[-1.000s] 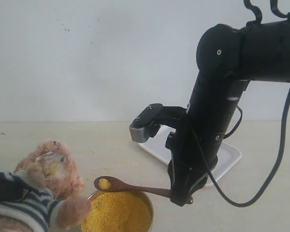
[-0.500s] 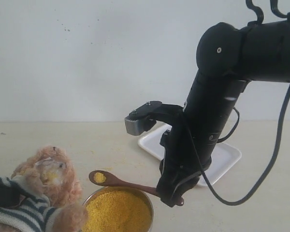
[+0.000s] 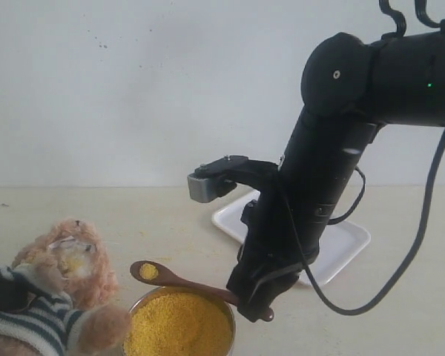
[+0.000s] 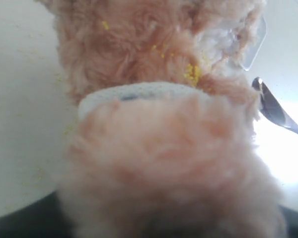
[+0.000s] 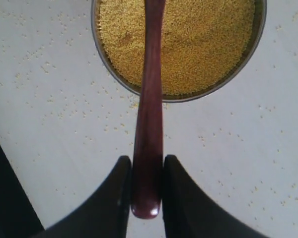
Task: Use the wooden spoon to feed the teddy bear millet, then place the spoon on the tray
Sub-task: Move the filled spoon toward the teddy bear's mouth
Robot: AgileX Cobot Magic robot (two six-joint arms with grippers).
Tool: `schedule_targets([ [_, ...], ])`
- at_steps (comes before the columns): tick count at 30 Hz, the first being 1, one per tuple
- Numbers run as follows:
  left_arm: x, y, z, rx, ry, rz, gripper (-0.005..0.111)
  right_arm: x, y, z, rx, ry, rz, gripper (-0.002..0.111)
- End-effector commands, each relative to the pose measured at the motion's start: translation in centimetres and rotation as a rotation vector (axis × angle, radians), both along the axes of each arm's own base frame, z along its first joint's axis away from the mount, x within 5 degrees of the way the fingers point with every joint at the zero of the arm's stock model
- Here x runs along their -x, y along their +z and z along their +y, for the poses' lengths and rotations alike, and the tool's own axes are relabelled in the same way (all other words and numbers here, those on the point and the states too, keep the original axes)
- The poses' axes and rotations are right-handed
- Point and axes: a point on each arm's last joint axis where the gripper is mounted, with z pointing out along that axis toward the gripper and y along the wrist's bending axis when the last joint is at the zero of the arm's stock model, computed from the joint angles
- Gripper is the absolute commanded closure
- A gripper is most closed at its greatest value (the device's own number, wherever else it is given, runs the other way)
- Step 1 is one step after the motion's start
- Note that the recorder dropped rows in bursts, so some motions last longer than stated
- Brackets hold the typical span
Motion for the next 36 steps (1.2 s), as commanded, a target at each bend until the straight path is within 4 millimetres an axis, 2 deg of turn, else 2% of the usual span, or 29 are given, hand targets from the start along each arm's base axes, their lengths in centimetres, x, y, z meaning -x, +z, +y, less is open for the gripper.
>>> schedule_targets([
  [1, 0.0, 0.2, 0.0, 0.003, 0.015, -0.027, 0.103, 0.2, 0.7, 0.6, -0.089, -0.084, 0.047, 0.109],
  [4, 0.0, 0.2, 0.0, 0.001, 0.002, -0.028, 0.103, 0.3, 0.9, 1.5, -0.139, -0.097, 0.03, 0.109],
  [11, 0.1, 0.3, -0.1, 0.009, -0.001, -0.027, 0.103, 1.8, 1.5, 3.7, -0.128, -0.006, -0.042, 0.109],
  [16, 0.1, 0.2, -0.1, 0.005, -0.014, -0.027, 0.103, 1.2, 2.7, 4.6, -0.155, 0.0, -0.172, 0.109],
  [21, 0.2, 0.2, -0.1, -0.003, -0.019, -0.026, 0.103, 0.9, 2.5, 4.0, -0.09, 0.013, -0.207, 0.109],
  [30, 0.2, 0.2, -0.1, 0.0, -0.021, -0.025, 0.103, 1.6, 2.0, 2.9, 0.046, 0.063, -0.137, 0.109],
  [36, 0.2, 0.2, -0.1, 0.0, -0.021, -0.025, 0.103, 0.9, 1.5, 1.9, 0.169, 0.05, -0.199, 0.109],
])
